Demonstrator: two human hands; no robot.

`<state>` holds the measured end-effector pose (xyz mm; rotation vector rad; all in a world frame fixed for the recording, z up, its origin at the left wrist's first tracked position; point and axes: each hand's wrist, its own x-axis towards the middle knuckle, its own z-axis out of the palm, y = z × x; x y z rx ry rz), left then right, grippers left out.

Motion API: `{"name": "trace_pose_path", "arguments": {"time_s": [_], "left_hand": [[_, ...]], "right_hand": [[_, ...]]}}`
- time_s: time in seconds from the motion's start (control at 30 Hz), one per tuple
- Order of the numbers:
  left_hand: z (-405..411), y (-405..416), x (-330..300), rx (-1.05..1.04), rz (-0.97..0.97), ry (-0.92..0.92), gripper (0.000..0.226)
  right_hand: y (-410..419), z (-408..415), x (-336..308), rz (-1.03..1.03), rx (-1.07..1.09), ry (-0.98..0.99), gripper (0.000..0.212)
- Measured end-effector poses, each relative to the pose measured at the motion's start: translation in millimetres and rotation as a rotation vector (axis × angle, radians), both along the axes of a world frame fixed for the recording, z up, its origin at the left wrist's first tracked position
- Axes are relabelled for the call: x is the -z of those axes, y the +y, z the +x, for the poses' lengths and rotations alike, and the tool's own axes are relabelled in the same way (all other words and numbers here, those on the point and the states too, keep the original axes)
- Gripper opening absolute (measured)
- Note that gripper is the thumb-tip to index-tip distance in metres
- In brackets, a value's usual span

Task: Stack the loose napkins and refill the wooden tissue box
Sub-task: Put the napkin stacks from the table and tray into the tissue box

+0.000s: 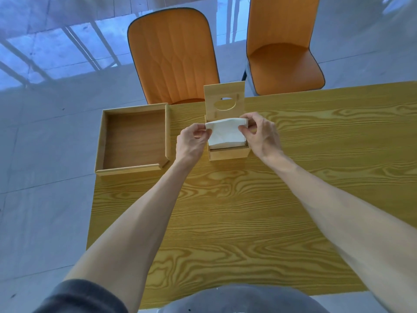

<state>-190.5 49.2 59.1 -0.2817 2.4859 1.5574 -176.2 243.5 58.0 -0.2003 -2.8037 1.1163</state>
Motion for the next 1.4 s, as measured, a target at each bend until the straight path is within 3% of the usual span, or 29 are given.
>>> {"name": "trace_pose_path", "arguments": {"time_s": [0.4, 0.6, 0.77, 0.93, 1.1, 1.23, 1.4], "left_hand": [[-5, 20, 3, -0.075, -0.094, -0.027, 0.028], [-6, 28, 7, -0.054, -0.315, -0.008, 0.027], [-10, 27, 13, -0.090, -0.360, -0.044, 0.022], [-16, 24, 18, -0.101, -0.332, -0.059, 0.032], [-23, 23, 20, -0.071, -0.271, -0.060, 0.060], [-32, 16, 18, 0.042, -0.079, -0.128, 0.067], [-41, 7, 12, 0.176, 0.066, -0.234, 0.069]], "right_hand": [[14, -12, 18, -0.050, 0.012, -0.039, 0.025], [21, -18, 31, -0.005, 0.011, -0.057, 0.019], [20, -24, 36, 0.033, 0.023, -0.083, 0.020], [15, -30, 35, 0.038, 0.025, -0.062, 0.022], [12, -36, 38, 0.012, 0.054, -0.080, 0.049], [16, -39, 39, 0.037, -0.015, -0.133, 0.070], [25, -43, 37, -0.016, -0.120, -0.179, 0.071]]}}
